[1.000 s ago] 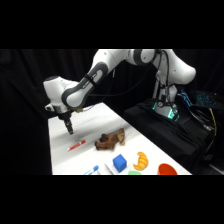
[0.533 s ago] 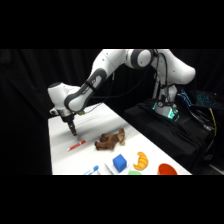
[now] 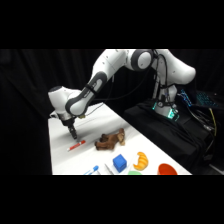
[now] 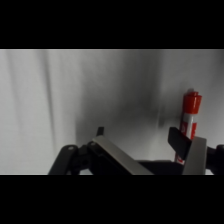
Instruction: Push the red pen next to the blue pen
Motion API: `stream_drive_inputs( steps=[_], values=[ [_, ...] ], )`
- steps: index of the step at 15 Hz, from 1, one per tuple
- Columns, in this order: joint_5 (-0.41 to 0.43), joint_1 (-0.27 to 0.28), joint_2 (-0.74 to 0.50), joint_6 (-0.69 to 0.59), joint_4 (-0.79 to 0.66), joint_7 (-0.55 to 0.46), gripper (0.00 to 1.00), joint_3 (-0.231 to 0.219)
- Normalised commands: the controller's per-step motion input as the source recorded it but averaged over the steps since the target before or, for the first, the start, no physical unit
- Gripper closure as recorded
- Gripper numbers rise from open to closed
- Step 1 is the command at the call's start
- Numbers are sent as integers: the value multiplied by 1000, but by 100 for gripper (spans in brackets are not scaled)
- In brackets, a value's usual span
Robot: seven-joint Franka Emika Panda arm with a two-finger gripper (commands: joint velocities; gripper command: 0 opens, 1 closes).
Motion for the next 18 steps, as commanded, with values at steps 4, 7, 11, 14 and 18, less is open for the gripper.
stream_drive_inputs(
  steps=[4, 7, 11, 14, 18],
  values=[
    [-44, 33, 145, 156, 127, -51, 0, 20],
    [-69, 58, 45, 124, 72, -25, 0, 14],
    [-118, 168, -156, 140, -154, 74, 0, 4],
    [-157, 265, -288, 202, -400, 198, 0, -3],
    [-179, 275, -356, 262, -551, 261, 0, -12]
  ],
)
